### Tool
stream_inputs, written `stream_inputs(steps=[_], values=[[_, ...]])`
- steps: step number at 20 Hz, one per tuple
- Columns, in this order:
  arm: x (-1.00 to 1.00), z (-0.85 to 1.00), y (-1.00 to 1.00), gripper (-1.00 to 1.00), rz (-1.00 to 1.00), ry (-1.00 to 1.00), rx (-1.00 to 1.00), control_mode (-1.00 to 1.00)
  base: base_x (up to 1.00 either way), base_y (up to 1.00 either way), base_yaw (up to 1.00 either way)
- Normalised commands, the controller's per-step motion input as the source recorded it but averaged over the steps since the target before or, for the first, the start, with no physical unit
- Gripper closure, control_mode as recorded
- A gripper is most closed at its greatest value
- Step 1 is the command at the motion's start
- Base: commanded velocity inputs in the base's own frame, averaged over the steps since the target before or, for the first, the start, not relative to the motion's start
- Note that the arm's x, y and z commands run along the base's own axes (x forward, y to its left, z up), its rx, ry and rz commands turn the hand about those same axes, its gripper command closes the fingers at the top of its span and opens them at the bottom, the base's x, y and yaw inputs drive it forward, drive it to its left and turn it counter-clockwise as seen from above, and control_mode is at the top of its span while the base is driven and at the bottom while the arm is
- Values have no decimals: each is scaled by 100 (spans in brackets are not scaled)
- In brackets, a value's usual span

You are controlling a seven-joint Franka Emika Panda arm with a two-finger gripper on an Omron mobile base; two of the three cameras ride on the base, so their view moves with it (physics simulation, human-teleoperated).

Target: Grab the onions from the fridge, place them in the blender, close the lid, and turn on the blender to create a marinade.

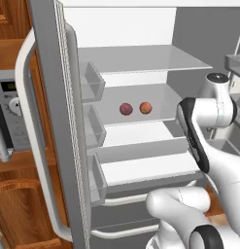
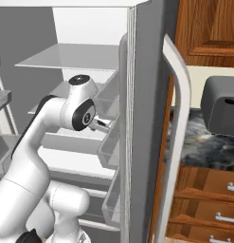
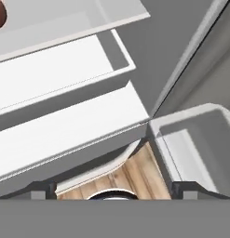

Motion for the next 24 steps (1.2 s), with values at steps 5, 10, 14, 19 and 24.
stream_inputs(steps=[5,10,14,19,24], values=[[-11,1,-54,-100,-9,0,0,-100,0,0,0],[28,1,61,-100,11,0,1,-100,0,0,0],[67,0,100,-100,23,-1,0,-100,0,0,0],[68,-2,23,-100,6,-25,0,-100,0,0,0],[85,-10,0,-100,0,-16,1,-100,0,0,0]])
